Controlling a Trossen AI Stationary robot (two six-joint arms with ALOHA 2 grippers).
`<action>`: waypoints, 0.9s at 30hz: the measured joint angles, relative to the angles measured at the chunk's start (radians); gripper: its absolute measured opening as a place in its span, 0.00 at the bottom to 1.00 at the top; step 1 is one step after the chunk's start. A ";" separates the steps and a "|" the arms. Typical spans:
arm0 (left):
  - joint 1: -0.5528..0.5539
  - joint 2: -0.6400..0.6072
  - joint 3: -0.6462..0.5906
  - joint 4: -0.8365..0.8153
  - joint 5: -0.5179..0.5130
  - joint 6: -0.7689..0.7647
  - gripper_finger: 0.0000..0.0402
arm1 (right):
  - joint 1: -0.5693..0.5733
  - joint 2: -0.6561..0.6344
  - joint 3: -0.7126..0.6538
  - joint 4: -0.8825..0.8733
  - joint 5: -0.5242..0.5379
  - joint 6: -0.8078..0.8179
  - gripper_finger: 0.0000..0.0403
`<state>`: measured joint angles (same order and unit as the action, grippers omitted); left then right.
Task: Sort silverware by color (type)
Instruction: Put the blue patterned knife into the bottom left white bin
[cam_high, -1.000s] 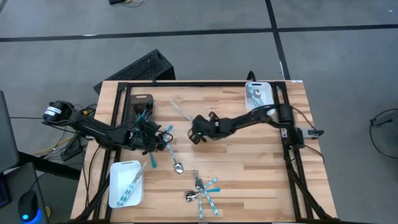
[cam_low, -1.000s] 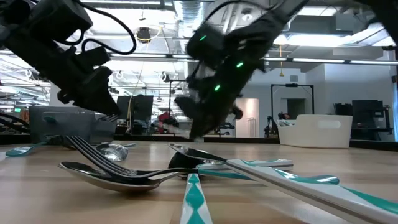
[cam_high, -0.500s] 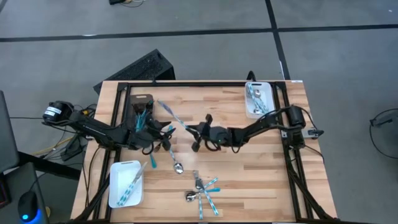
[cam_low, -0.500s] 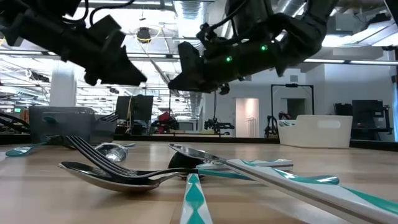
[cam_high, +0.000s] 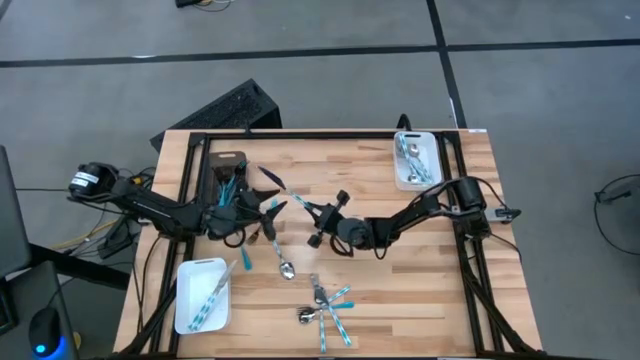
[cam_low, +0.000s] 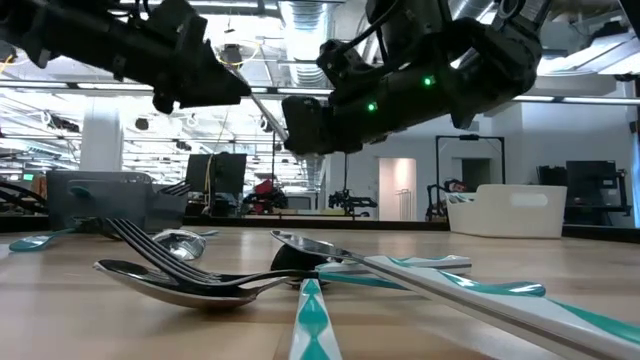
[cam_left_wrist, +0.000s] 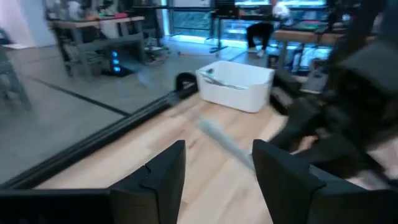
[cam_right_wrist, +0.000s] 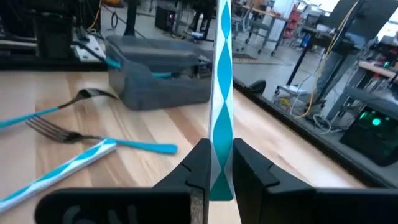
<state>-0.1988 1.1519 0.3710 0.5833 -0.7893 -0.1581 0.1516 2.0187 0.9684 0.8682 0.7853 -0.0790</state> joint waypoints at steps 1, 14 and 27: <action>0.013 0.000 0.000 0.002 0.000 0.009 0.44 | 0.000 -0.001 0.001 0.005 0.000 -0.011 0.17; 0.131 0.000 0.000 0.062 0.153 -0.019 0.34 | -0.001 -0.001 0.001 0.028 0.005 -0.106 0.17; 0.132 0.000 0.000 0.082 0.189 0.056 0.01 | -0.003 -0.001 0.001 -0.030 0.002 -0.105 0.17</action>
<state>-0.0669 1.1519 0.3706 0.6651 -0.6004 -0.1020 0.1486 2.0174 0.9695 0.8387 0.7871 -0.1836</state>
